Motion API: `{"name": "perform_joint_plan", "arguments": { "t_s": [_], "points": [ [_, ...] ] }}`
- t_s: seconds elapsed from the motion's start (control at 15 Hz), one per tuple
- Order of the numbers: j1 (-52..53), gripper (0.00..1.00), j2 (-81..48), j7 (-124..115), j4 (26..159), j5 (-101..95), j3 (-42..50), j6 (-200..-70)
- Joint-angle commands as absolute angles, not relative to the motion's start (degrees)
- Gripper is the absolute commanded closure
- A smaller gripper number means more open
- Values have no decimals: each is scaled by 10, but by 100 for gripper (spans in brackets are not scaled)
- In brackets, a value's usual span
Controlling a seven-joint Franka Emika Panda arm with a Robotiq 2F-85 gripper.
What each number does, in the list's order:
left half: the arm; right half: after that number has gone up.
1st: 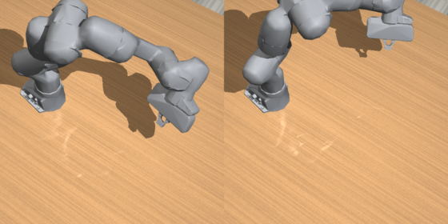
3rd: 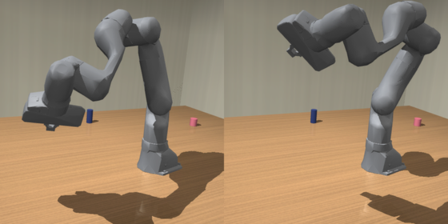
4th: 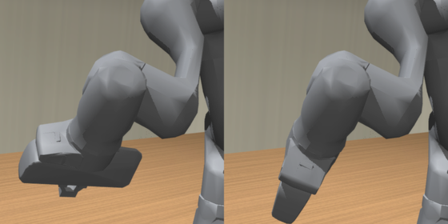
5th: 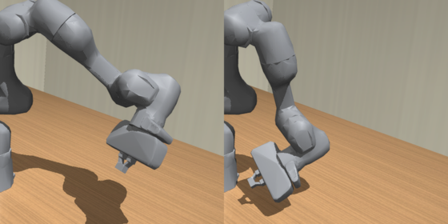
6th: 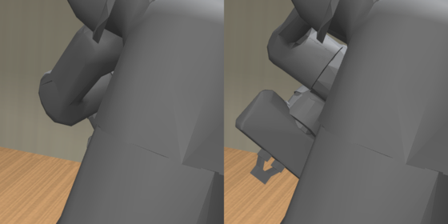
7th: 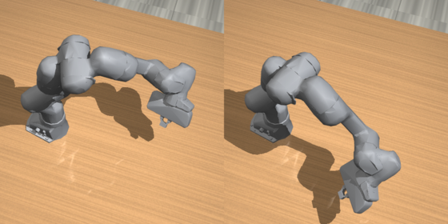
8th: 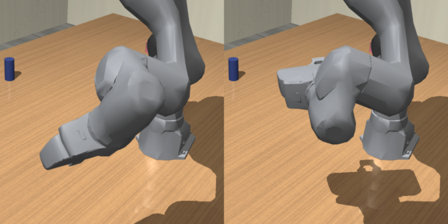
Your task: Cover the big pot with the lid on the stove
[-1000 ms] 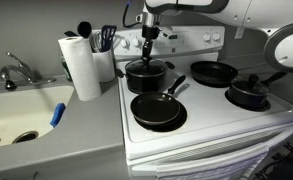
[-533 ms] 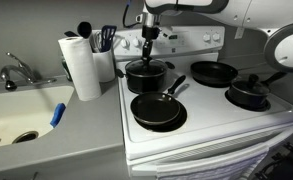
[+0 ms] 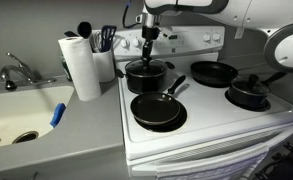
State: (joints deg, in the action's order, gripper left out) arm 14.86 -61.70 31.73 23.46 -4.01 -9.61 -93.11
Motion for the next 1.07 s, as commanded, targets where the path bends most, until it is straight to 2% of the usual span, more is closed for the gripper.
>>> {"name": "perform_joint_plan", "arguments": {
  "t_s": [0.0,0.13,0.2,1.0],
  "points": [
    [146,15,-598,328,263,-47,-92,-923],
    [146,2,-597,328,263,-48,-92,-923],
    [146,0,-597,328,262,-48,-92,-923],
    [156,0,-557,323,257,-72,-87,-899]
  ]
}}
